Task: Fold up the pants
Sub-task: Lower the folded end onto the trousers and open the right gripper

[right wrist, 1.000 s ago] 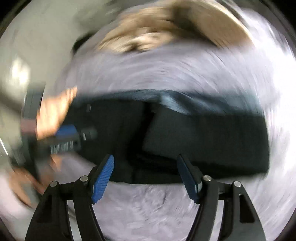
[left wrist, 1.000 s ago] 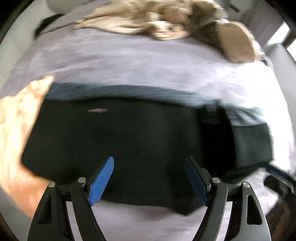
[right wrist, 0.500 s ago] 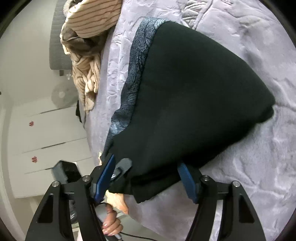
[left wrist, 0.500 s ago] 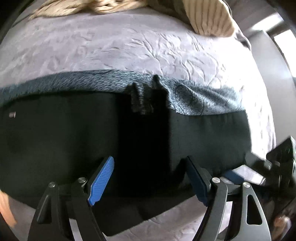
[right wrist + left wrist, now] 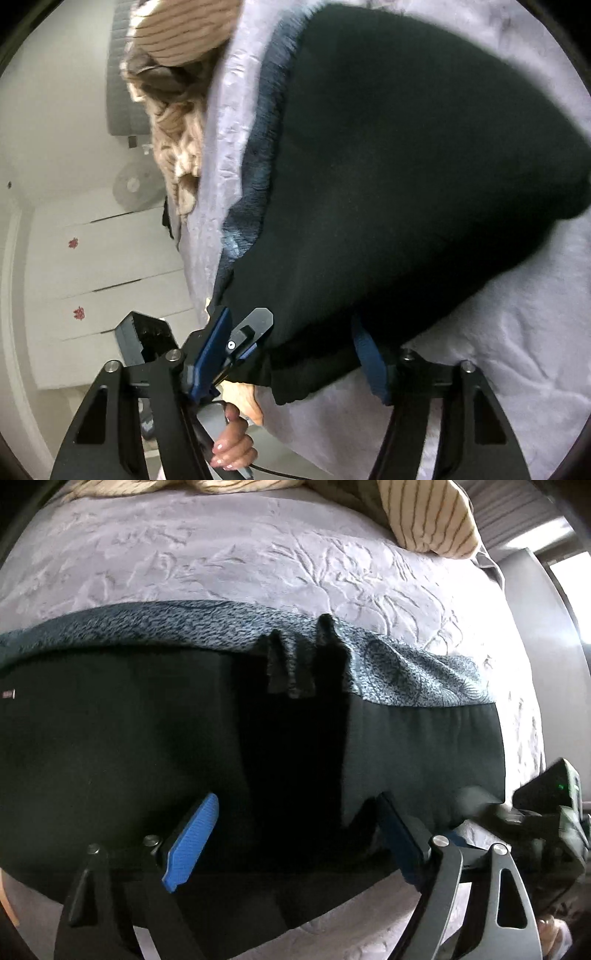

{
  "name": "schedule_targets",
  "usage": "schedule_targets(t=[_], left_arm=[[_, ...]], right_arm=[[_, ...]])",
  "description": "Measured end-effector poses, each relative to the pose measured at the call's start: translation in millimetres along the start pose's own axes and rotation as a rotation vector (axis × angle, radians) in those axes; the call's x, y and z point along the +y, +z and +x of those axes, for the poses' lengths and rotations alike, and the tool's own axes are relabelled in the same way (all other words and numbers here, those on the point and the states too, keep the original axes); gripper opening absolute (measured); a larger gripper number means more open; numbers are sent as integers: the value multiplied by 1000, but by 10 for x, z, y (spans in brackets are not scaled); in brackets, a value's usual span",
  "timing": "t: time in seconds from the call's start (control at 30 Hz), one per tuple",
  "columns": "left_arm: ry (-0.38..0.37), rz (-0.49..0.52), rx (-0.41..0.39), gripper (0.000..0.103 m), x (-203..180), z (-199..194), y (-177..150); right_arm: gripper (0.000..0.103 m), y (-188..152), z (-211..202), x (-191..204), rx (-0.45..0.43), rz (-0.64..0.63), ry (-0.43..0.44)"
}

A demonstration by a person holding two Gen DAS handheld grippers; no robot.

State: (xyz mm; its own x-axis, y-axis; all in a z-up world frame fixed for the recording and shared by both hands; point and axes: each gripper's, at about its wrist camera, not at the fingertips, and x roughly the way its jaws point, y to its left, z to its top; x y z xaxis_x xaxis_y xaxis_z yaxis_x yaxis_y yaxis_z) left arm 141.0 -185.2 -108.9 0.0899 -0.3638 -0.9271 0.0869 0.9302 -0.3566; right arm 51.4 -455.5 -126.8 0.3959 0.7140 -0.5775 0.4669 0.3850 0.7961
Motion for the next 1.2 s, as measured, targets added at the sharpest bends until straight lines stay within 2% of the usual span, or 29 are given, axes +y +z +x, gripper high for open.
schedule_targets(t=[0.03,0.07,0.1,0.2,0.3,0.37,0.4,0.43,0.53,0.57,0.63,0.73,0.77,0.8,0.87,0.9,0.97,1.0,1.03,1.07,1.1,1.13,1.17,1.2], left_arm=[[-2,-1,-5,86,-27,11,10],[-6,-2,-9,82,-34,-3,3],[-2,-1,-15,78,-39,-33,-10],[-5,15,-40,76,-116,-155,-31],[2,43,-107,76,-170,-398,-134],[41,57,-132,76,-170,-448,-204],[81,65,-129,76,-157,-409,-229],[113,66,-113,76,-137,-339,-240],[172,48,-68,76,-80,-163,-237],[187,48,-69,76,-86,-166,-235],[198,60,-106,76,-113,-268,-236],[208,79,-126,76,-145,-402,-180],[185,77,-132,76,-173,-441,-130],[166,78,-136,76,-186,-477,-89],[146,91,-156,76,-286,-502,11],[130,104,-169,76,-363,-501,73],[113,131,-185,76,-516,-474,181],[109,149,-190,76,-589,-441,252],[110,163,-189,76,-696,-363,341],[109,177,-187,76,-755,-302,397],[107,188,-180,76,-832,-241,427],[108,190,-172,76,-878,-192,463],[106,191,-166,76,-922,-162,488],[93,194,-169,76,-960,-164,486]], right_arm=[[44,15,52,-50,8,36,-18],[28,25,75,-85,12,55,-22],[21,35,99,-115,11,72,-29],[16,28,83,-18,-1,47,-16],[14,-51,-43,243,10,-55,13],[12,-121,-63,273,30,-81,7],[7,-168,-44,230,42,-75,0],[3,-210,40,159,65,-66,-15],[0,-286,409,-53,133,-70,-123],[0,-295,463,-69,135,-80,-142],[6,-292,416,32,150,-120,-111],[11,-226,90,401,168,-279,-92],[25,-167,-43,513,153,-328,-84],[48,-74,-221,621,120,-377,-84],[71,188,-567,771,5,-446,-120],[71,393,-750,809,-84,-471,-168],[70,666,-878,769,-138,-460,-223],[67,827,-913,702,-159,-433,-239],[64,1025,-902,572,-163,-385,-246],[55,1120,-854,517,-153,-356,-243],[42,1244,-789,383,-126,-314,-231],[35,1345,-644,251,-77,-265,-224],[35,1388,-508,162,-35,-220,-220],[35,1387,-465,179,-34,-213,-224]])
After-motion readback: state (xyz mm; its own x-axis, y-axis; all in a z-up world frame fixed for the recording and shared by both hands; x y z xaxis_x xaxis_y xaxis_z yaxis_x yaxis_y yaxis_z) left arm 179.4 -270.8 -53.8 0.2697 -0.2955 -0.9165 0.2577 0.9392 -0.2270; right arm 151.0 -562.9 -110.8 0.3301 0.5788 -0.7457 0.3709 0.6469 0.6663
